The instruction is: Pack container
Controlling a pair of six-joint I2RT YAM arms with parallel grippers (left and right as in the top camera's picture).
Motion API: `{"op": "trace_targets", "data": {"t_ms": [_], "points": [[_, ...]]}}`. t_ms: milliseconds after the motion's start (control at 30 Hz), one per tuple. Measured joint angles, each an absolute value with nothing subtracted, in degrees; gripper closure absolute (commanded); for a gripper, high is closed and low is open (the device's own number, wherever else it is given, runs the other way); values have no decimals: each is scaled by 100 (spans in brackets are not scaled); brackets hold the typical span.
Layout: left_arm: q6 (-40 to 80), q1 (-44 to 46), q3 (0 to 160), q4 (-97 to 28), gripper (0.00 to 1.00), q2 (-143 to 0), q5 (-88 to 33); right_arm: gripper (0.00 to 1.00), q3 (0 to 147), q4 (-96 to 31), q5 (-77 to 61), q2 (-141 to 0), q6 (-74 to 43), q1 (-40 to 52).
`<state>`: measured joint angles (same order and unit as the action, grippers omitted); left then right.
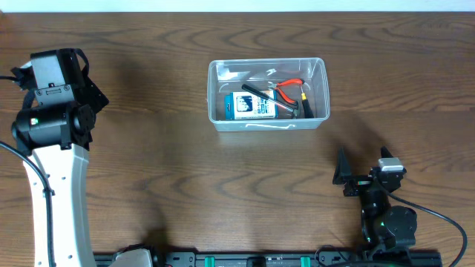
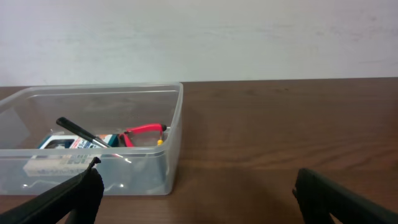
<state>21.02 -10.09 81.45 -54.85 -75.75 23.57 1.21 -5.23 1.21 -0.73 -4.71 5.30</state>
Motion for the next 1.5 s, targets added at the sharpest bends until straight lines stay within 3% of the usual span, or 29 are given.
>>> {"op": "trace_targets", "data": {"t_ms": [300,833,1100,1500], "points": [[2102,-963,8145,-5485,2,-7052,2357,1,121,-523,119,-73,-471,530],[2121,21,8162,-5380,2,-2783,2440,1,119,-523,110,-73,-469,530],[2123,200,8095,-5376,2,-1831,2261,1,119,-523,104,-73,-471,530],[2729,200,5686,-4692,2,-1479,1946,1,106,-508,102,-73,-469,530]]}}
